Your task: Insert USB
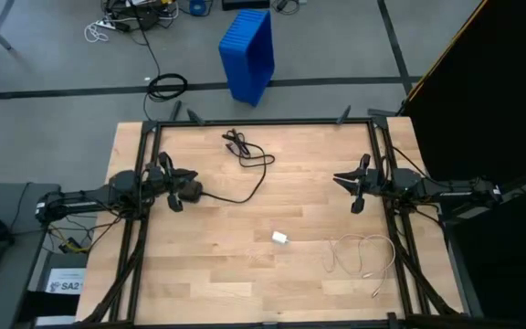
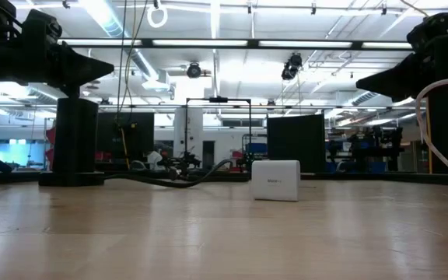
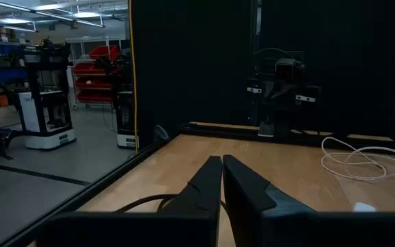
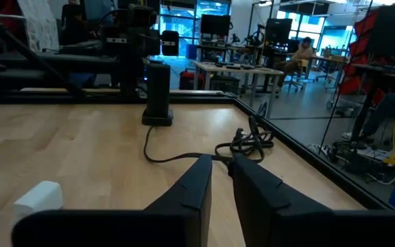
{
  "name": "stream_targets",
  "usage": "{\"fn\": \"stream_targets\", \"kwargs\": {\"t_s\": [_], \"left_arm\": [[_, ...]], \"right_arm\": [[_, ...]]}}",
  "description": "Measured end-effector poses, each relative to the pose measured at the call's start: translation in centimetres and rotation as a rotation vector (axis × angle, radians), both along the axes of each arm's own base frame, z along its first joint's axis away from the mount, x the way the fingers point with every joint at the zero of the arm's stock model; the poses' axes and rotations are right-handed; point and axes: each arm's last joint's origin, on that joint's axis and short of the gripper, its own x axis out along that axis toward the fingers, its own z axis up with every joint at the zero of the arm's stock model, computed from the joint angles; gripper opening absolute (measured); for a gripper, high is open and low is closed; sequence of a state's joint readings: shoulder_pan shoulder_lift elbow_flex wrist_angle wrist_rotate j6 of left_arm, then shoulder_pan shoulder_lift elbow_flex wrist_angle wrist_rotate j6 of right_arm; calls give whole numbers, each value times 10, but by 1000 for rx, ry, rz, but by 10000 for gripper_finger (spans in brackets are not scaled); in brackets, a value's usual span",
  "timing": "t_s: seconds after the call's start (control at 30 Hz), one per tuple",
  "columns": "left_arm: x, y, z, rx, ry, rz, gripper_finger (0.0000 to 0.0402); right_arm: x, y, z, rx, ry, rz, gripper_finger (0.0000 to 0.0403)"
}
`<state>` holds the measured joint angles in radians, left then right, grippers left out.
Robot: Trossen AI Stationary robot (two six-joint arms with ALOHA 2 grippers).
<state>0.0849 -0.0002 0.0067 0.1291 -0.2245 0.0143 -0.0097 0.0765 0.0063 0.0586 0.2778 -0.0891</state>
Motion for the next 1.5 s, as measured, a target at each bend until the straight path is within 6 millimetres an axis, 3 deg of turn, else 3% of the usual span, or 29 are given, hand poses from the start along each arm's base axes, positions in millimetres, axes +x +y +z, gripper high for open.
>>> {"fn": "stream_targets", "kwargs": {"t_s": [0.97, 1.5], "left_arm": [[0, 0, 0, 0, 0, 0, 1], [-4, 1, 16, -3, -175, 50, 1]], "right_arm": [[0, 0, 0, 0, 0, 0, 35], [0, 0, 0, 0, 0, 0, 31]]}}
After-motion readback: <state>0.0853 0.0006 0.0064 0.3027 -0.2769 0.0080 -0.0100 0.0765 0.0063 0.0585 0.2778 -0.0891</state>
